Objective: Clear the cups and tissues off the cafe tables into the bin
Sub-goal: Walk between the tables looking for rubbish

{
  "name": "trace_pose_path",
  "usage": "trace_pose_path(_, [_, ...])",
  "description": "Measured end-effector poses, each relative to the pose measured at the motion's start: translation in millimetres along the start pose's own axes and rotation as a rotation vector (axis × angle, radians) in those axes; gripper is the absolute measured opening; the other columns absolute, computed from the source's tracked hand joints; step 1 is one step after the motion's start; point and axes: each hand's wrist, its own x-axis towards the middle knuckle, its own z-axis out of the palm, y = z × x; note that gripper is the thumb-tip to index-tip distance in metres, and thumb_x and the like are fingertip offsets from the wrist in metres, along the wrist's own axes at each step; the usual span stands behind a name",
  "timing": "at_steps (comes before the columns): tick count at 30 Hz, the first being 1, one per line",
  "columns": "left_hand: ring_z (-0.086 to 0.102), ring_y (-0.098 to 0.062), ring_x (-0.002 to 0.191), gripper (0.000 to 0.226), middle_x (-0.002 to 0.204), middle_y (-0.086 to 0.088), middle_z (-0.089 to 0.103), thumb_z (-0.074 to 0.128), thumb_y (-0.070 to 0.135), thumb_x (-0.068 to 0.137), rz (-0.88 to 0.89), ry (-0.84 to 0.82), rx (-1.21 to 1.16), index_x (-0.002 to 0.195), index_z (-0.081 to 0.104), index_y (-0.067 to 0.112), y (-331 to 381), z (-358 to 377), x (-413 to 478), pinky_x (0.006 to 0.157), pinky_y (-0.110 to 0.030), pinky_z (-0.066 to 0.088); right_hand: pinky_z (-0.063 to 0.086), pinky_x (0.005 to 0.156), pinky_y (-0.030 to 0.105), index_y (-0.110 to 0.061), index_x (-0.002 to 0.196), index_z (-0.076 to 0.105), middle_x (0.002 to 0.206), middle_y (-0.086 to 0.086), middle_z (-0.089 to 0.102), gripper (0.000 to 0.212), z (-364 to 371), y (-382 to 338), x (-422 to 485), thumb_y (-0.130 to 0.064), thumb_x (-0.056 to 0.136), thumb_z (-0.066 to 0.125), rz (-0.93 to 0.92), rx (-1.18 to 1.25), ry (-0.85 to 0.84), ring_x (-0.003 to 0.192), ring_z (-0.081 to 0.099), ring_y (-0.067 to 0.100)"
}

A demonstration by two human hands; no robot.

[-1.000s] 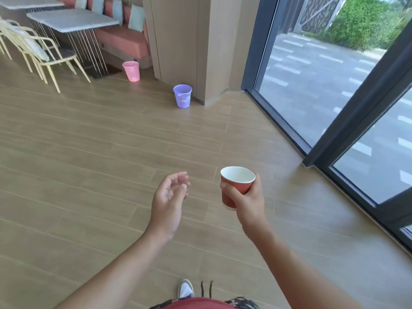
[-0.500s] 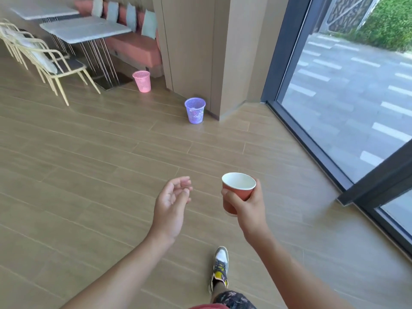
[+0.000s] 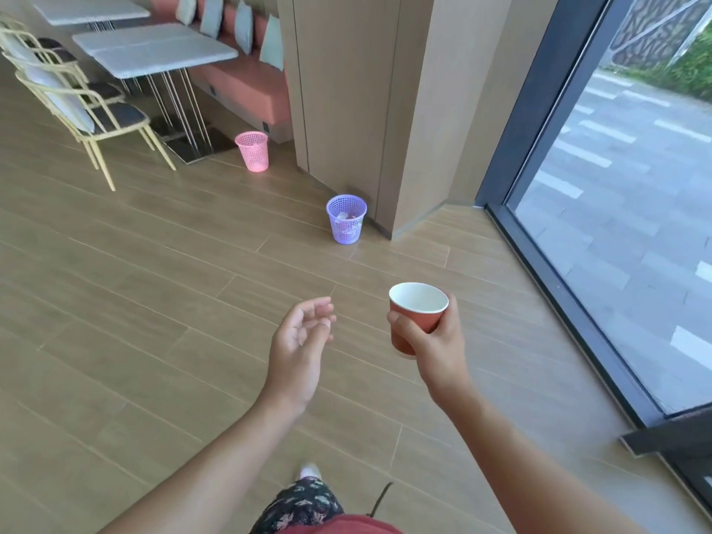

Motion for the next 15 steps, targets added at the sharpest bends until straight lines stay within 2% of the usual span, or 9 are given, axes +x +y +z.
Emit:
trace_pose_path(8, [0.068,-0.009,0.102,0.030,0.112,0.000,0.070,0.055,0.019,0.086,-0.005,-0.029,-0.051,0.113,0.066,0.019,-28.1,12.3,205.0,0.083,-0.029,0.055,0.047,0.053,0.015,-0.012,0.118,0.050,0.093,-0.002,0.060,0.044,71.5,5.7,175.7,0.009,0.088,0.074,0.008,-0.027,0.017,0.059,0.057,-0.007])
trace_pose_path(15, [0.068,-0.009,0.104,0.029,0.111,0.001,0.070,0.056,0.021,0.086,-0.021,-0.066,-0.040,0.112,0.068,0.022,-9.0,2.5,373.2,0.089,-0.031,0.054,0.049,0.056,0.011,-0.012,0.120,0.050,0.096,-0.002,0.061,0.044,152.9,-19.6,319.5,0.006,0.089,0.075,-0.032,-0.040,0.049,0.061,0.058,-0.009])
